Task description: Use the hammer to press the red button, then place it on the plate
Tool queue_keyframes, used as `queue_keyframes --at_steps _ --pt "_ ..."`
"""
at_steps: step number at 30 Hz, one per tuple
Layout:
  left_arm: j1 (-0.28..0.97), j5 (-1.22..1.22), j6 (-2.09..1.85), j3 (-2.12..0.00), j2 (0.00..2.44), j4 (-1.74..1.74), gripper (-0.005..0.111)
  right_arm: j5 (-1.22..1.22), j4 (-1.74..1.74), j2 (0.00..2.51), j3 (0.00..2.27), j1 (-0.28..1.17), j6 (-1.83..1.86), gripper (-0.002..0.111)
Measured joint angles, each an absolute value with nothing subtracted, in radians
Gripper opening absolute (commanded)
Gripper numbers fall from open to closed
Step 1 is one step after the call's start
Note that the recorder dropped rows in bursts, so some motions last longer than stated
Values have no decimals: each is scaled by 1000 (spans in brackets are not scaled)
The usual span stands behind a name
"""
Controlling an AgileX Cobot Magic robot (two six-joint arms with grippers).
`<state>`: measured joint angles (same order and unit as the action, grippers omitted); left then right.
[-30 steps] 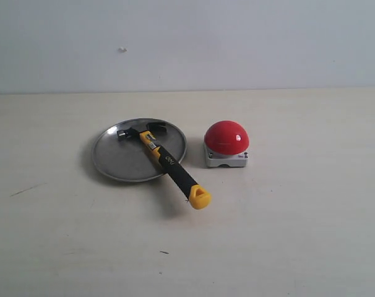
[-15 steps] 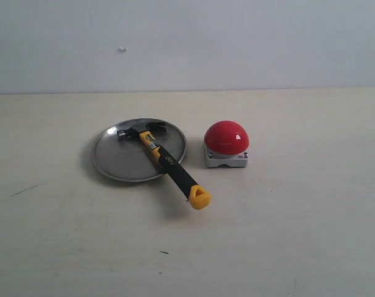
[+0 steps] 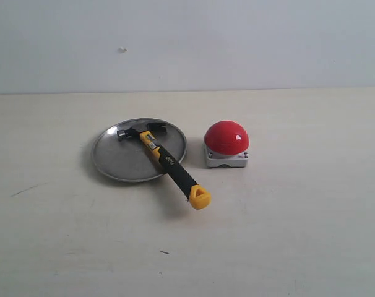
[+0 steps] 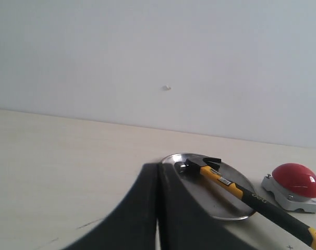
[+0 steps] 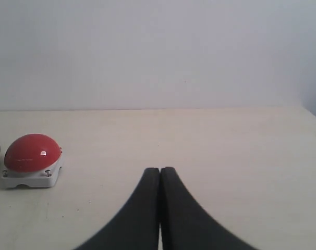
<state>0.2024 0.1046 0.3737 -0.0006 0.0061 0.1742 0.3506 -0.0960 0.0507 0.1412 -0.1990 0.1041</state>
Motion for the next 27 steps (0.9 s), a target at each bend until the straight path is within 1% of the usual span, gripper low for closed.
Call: queue_keyframes --at_steps 7,16,27 --pt "202 105 374 -1 6 174 0 328 -87 49 94 -200 97 0" --pt "202 105 374 -1 6 174 0 257 -33 49 7 -200 -15 0" --pt "202 105 374 -1 6 174 0 270 -29 49 5 -200 -46 0"
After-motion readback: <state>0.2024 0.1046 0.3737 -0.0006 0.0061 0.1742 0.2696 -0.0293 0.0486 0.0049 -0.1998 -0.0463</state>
